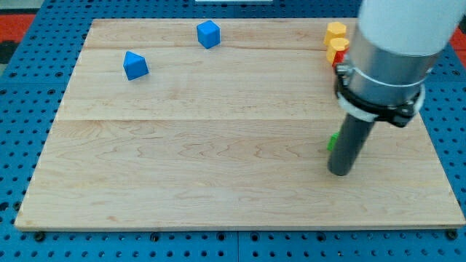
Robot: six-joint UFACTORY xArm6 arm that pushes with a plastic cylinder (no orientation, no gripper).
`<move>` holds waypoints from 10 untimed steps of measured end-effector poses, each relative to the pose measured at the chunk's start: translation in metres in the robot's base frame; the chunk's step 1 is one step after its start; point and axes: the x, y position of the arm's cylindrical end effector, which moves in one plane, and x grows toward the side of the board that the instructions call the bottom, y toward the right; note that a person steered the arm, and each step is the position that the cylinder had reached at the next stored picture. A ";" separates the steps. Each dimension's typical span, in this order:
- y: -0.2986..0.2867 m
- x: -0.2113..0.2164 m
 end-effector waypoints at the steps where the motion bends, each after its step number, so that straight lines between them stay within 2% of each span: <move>1: 0.018 0.000; 2: 0.021 -0.003; 6: -0.051 -0.030; 7: -0.045 -0.032; 9: 0.011 -0.045; 10: 0.021 -0.045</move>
